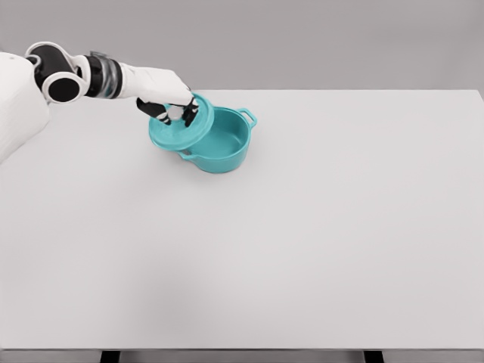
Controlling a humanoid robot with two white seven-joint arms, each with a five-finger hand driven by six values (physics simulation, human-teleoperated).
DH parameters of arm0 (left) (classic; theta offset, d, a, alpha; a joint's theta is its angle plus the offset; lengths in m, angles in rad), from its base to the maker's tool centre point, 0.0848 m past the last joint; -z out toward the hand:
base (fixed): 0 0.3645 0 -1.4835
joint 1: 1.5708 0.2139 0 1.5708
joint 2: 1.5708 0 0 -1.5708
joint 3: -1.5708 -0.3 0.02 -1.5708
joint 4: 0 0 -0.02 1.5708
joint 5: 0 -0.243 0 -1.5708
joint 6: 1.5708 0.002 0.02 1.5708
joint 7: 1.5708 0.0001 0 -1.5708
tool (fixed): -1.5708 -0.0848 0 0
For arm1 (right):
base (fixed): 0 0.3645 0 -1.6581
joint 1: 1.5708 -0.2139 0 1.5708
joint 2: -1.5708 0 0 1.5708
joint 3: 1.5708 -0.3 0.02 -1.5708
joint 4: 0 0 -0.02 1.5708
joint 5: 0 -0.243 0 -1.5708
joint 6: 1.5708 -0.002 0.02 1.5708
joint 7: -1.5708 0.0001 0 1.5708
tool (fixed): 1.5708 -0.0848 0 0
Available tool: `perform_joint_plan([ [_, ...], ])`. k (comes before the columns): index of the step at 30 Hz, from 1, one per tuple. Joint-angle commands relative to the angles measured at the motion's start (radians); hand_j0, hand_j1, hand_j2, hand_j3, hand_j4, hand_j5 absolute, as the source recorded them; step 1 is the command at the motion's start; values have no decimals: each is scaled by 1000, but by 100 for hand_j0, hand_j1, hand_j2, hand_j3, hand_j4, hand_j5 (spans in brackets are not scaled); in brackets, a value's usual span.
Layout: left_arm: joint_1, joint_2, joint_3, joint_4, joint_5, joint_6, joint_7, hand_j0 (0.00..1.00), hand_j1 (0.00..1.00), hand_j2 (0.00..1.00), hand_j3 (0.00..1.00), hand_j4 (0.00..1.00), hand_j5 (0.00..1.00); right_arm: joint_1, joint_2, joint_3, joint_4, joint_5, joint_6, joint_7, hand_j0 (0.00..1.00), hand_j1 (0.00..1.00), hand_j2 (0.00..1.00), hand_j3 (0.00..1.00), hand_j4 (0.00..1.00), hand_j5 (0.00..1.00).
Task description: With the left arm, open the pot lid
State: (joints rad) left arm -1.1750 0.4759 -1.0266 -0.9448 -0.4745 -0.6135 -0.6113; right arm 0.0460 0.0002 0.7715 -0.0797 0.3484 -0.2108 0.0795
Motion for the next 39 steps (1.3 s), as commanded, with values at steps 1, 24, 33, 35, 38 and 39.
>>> perform_joint_plan([
  [1,0,36,2,1,0,3,0,42,42,42,42,42,42,0,0,0,0,0,1,0,100,100,100,100,100,100],
  [24,43,138,3,0,-38,3,0,100,100,100,100,100,100,0,0,0,0,0,1,0,100,100,100,100,100,100],
  [33,83,343,52,-22,165,3,0,100,100,100,100,100,100,0,0,0,0,0,1,0,100,100,100,100,100,100],
  [35,129,385,92,-20,165,3,0,100,100,100,100,100,100,0,0,0,0,0,1,0,100,100,100,100,100,100],
  [38,130,383,92,-15,166,3,0,100,100,100,100,100,100,0,0,0,0,0,-1,0,100,100,100,100,100,100],
  [39,130,385,92,-14,166,3,0,100,100,100,100,100,100,0,0,0,0,0,-1,0,100,100,100,100,100,100],
])
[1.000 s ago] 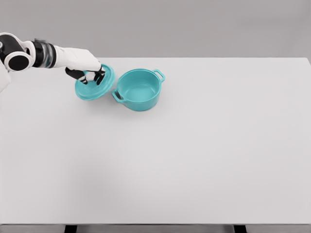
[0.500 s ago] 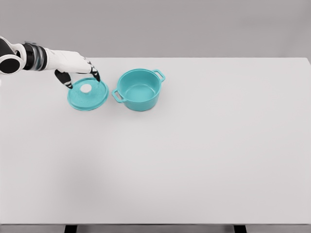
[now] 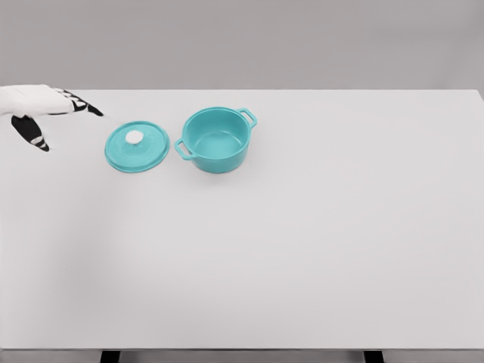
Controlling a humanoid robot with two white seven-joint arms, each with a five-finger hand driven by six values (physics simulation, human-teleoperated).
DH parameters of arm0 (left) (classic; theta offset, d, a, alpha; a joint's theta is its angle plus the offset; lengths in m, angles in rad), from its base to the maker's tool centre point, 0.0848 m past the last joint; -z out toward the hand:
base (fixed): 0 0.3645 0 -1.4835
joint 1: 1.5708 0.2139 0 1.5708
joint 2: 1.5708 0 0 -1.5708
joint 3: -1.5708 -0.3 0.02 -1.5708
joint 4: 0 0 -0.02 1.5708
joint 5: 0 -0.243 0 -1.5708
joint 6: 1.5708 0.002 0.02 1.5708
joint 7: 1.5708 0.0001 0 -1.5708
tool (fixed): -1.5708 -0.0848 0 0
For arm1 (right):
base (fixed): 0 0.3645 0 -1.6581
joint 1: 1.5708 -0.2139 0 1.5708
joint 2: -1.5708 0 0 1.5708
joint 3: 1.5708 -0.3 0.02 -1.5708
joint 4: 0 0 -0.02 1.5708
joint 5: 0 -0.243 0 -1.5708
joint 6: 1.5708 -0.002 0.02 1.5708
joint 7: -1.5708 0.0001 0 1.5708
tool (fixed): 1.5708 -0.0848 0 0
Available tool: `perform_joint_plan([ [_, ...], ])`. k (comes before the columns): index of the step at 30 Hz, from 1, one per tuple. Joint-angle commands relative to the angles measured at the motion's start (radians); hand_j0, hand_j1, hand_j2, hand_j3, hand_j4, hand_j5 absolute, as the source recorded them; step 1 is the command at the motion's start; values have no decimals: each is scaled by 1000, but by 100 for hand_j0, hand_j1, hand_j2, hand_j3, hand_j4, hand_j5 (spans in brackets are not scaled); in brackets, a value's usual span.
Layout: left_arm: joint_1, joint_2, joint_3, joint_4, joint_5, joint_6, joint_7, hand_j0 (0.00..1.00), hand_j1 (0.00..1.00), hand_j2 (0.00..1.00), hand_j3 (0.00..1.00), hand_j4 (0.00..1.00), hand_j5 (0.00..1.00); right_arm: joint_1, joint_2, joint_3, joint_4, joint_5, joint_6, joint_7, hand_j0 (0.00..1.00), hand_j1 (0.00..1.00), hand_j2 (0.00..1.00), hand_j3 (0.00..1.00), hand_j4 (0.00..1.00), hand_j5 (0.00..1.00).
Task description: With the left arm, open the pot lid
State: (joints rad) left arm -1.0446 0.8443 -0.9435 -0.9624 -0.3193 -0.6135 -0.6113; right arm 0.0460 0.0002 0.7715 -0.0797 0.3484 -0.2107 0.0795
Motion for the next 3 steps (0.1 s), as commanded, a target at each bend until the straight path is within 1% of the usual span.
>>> perform_joint_plan([
  [1,0,16,9,5,11,3,0,100,100,100,100,100,100,0,0,0,0,0,-1,0,100,100,100,100,100,100],
  [3,2,16,9,8,11,3,0,100,100,100,100,100,100,0,0,0,0,0,1,0,100,100,100,100,100,100],
])
